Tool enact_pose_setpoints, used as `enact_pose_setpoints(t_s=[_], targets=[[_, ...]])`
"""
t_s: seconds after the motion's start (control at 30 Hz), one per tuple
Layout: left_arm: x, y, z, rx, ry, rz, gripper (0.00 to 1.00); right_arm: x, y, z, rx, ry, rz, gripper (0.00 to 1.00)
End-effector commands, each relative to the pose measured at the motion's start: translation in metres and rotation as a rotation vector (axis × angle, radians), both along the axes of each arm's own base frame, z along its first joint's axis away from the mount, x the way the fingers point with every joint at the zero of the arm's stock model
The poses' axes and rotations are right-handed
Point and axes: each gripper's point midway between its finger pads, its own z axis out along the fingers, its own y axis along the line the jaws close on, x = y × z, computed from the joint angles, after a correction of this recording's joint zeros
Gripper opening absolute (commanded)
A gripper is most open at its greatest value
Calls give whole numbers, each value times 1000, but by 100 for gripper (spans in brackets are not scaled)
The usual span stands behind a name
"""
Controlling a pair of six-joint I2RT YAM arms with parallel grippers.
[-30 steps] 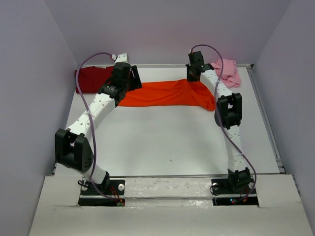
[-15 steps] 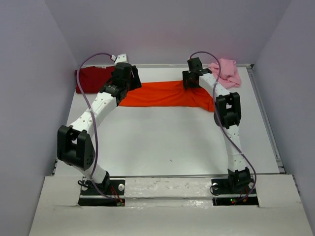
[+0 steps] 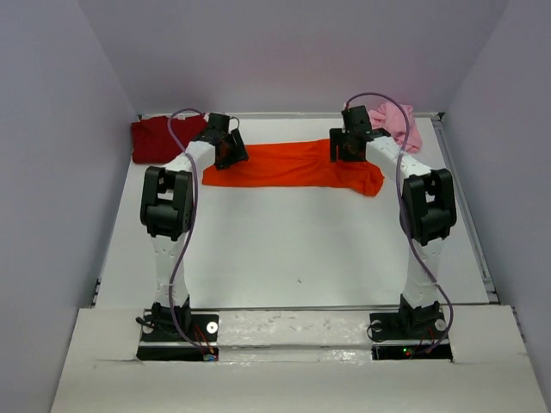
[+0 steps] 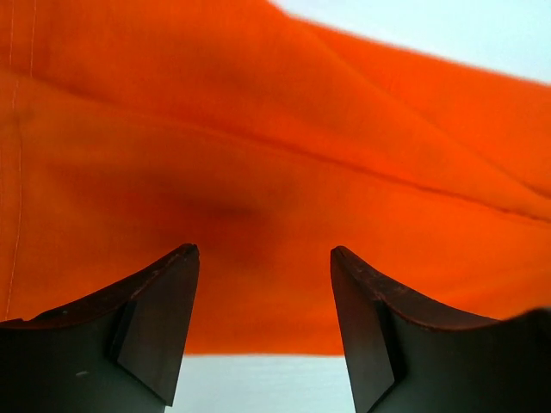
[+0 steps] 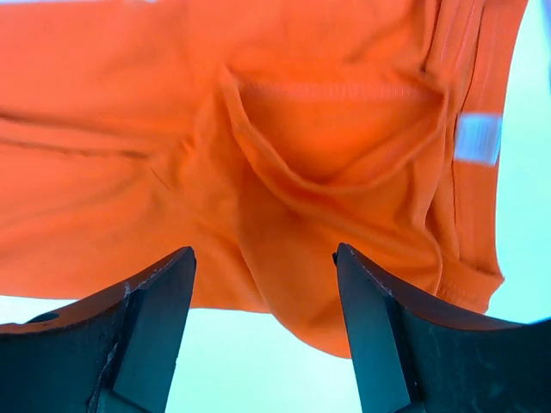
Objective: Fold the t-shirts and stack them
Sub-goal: Rotate the tshirt 90 degrees
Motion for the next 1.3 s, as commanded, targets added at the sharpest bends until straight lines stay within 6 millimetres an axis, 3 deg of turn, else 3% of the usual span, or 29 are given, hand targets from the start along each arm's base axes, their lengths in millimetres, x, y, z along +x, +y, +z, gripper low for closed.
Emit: enact_pose_setpoints(t_s=[0.0,0.3,0.43,0.7,0.9,1.03,1.13,1.27], targets=[[32,-9,46,-95,-111,-47,72,2,-1,-7,21,-37,-17,72],[40,-14,3,-129,-33,-25,72,-14,13,-43,101,59,-7,71],[42,-19,-6,-155,-6,-24,72,-18,15,-63,115,102,-13,71],[34,-3,-36,-99,93,16,72,-32,23,-80,163,167,-15,71],[19,6,-35,-74,122,42,72,-50,15,-85,151,209,-42,70],[-4,18,-41,-26,153,70,72,-64,6,-86,125,220,-67,70],[-14,19,-30,-33,144,64,72,-74,-2,-86,97,224,-80,70],[-31,26,-29,-14,152,73,72,-85,-10,-87,72,231,-93,70]])
